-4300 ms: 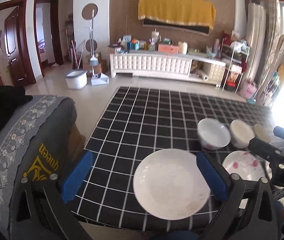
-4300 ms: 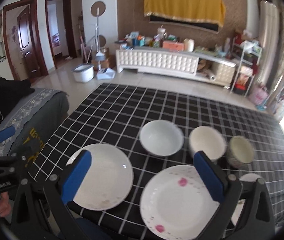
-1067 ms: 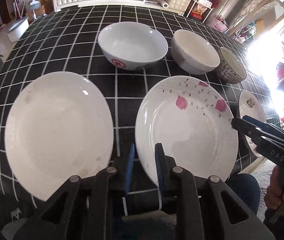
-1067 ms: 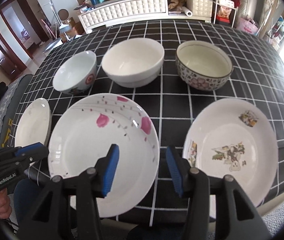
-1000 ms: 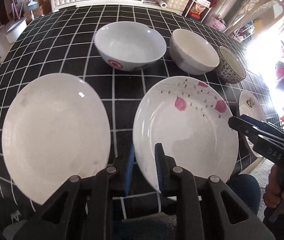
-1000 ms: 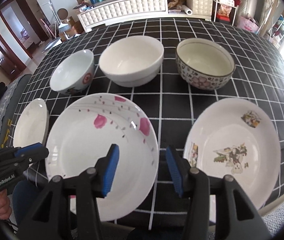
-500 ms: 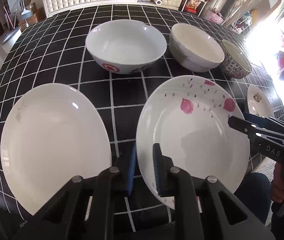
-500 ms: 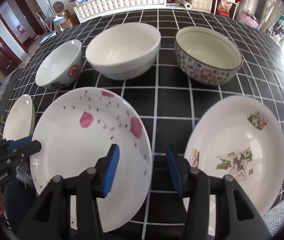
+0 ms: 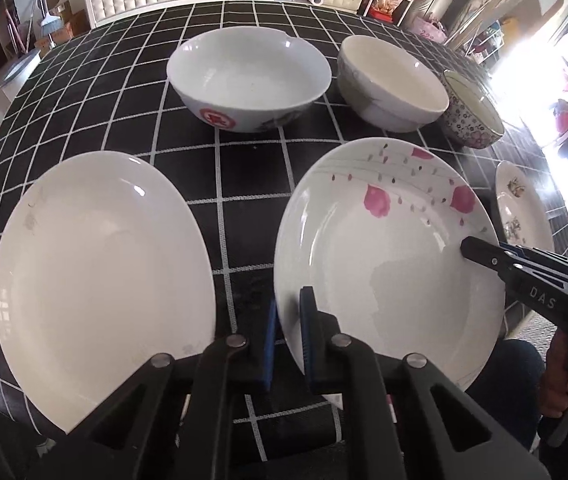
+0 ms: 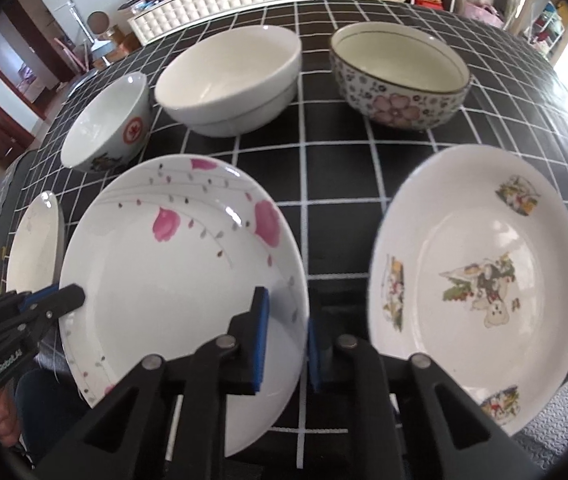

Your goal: Organize plates and bowls

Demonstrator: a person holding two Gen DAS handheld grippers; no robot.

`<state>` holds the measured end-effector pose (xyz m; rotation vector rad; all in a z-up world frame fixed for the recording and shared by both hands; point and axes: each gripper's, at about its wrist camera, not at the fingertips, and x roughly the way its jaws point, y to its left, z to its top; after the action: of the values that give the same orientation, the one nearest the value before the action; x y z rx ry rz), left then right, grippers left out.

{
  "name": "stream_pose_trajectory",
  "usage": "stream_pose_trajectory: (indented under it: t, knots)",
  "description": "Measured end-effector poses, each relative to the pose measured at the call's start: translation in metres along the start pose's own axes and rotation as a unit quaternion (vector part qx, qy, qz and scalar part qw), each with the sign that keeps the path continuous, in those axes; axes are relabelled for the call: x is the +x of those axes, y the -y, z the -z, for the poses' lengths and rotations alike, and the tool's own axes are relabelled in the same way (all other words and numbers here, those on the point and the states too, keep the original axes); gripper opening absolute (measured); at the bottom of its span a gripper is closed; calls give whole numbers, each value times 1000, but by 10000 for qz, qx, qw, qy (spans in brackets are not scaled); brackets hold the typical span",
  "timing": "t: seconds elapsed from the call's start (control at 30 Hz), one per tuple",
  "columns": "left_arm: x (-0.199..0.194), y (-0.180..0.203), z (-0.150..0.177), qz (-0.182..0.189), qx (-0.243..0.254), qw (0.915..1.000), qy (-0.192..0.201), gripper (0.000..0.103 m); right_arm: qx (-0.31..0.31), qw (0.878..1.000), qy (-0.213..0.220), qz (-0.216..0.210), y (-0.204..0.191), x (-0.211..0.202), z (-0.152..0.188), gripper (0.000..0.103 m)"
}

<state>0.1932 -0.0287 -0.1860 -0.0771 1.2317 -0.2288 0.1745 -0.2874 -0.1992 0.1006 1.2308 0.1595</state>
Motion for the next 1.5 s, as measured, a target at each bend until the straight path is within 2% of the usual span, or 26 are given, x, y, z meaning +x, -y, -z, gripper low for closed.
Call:
stream_pose_trajectory:
  t: [0.27, 0.53, 0.7, 0.93, 1.23, 1.5]
  knots:
    - [-22, -6, 4, -60, -41, 9998, 205, 9, -18, 9997, 213, -123, -6, -28, -1, 21]
    - [-51, -34, 9, -130, -267, 9985, 458, 9, -68, 9982, 292, -525, -25, -39, -3, 21]
    - [-65, -57, 16, -270, -494, 9969, 552, 9, -182, 9972, 271, -671, -58, -31, -11, 21]
    - [-70, -91, 31, -525, -858, 9938, 469, 9, -431, 9952, 90, -874, -102, -9, -28, 21]
    - [-81, -133, 46, -686, -1244, 9887, 479, 9, -743, 9923, -73, -993, -137, 3, -29, 21]
    - [-84, -155, 48, -770, -1409, 9858, 494, 9, -877, 9909, -192, -1000, -155, 12, -32, 21]
